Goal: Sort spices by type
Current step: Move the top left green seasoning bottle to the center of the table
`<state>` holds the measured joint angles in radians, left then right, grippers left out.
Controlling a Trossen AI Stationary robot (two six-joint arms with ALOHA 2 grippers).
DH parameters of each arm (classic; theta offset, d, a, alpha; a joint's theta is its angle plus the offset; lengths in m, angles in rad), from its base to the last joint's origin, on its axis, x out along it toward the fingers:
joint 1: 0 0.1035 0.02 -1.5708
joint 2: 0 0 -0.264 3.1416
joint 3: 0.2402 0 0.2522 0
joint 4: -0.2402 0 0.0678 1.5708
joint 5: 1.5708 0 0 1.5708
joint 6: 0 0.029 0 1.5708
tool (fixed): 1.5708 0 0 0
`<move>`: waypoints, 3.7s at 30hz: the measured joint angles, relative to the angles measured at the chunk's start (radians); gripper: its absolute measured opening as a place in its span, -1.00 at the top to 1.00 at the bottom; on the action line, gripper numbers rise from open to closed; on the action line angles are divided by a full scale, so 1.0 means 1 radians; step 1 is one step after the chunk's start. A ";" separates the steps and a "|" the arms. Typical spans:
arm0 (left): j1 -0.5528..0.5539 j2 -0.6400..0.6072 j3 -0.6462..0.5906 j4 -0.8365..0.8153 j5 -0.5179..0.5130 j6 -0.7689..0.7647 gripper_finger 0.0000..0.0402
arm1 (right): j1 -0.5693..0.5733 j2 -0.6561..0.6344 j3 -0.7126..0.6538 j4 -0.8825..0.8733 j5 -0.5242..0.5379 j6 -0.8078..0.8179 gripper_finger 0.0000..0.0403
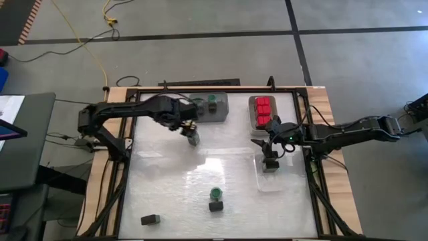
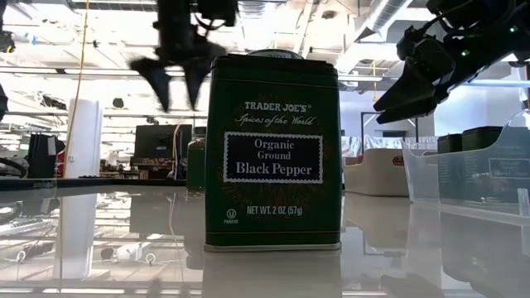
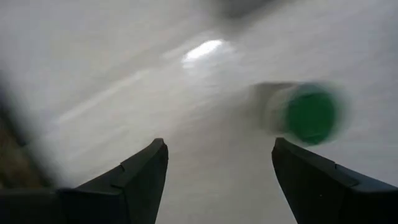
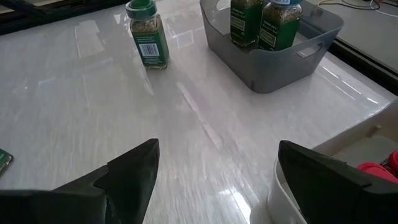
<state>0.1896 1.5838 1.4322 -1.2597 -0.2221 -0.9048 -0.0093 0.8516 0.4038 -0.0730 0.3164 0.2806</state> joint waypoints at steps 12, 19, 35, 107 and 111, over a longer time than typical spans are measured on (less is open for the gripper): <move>-0.147 -0.040 -0.334 0.205 -0.144 -0.052 -0.37 | 0.000 0.000 0.000 -0.002 0.000 0.000 -0.77; -0.136 -0.040 -0.539 0.455 -0.162 0.023 -0.26 | 0.000 0.000 0.000 -0.002 0.000 0.001 -0.77; -0.141 -0.040 -0.625 0.730 -0.243 0.062 0.79 | 0.000 0.000 0.000 -0.003 0.000 0.001 -0.77; -0.425 -0.873 -1.254 1.580 -0.265 0.761 1.00 | 0.002 0.000 0.000 -0.045 0.000 0.018 -0.77; -0.420 -0.966 -1.295 1.577 -0.265 0.729 1.00 | 0.002 0.000 0.000 -0.045 0.000 0.018 -0.77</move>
<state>-0.2308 0.6175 0.1371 0.3175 -0.4873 -0.1759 -0.0074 0.8516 0.4038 -0.1176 0.3161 0.2981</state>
